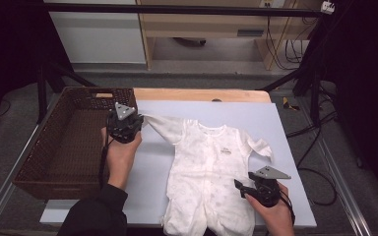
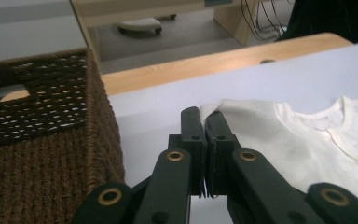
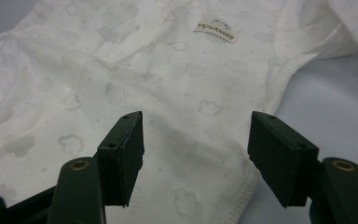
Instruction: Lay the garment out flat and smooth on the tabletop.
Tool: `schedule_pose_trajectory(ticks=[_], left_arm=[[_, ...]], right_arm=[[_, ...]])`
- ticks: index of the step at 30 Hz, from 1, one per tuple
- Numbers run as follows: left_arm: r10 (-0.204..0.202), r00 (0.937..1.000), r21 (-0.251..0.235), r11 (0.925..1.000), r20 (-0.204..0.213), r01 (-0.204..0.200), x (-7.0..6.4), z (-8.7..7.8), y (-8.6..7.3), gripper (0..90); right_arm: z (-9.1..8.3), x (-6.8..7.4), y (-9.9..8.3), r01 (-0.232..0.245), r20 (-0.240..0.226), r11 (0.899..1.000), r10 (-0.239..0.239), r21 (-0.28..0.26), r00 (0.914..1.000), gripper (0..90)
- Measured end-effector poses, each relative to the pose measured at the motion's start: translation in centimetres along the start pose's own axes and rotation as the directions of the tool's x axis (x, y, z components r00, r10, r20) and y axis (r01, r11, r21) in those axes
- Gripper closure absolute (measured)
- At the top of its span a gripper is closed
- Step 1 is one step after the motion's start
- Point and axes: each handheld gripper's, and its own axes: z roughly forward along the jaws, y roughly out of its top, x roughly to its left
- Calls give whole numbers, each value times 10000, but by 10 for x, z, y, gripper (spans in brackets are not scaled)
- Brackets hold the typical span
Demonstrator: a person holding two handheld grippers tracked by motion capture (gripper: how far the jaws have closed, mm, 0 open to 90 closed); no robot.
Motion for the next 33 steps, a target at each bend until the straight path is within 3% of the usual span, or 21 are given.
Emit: schedule_pose_trajectory(ticks=[3, 7, 12, 17, 26, 33], left_arm=[[133, 9996, 383, 9992, 239, -142, -4, 7, -1, 883], [270, 9994, 463, 9985, 217, -280, -7, 9, -2, 859], [168, 9999, 74, 9998, -7, -168, -8, 5, 0, 724], [321, 9995, -53, 9995, -74, -322, -9, 3, 1, 704], [405, 9989, -348, 9986, 235, -397, -20, 1, -8, 584], [447, 9975, -631, 9972, 551, -412, -34, 2, -21, 474]], right_arm=[[0, 0, 0, 29, -2, 10000, -29, -6, 10000, 363], [0, -1, 0, 8, -15, 10000, -8, -15, 10000, 362], [0, 0, 0, 25, -47, 10000, -25, 30, 10000, 357], [0, 0, 0, 15, -70, 10000, -14, 41, 10000, 353], [0, 0, 0, 19, -45, 10000, -19, -8, 10000, 331], [-2, -3, 2, 73, 204, 9997, -68, -254, 9998, 240]])
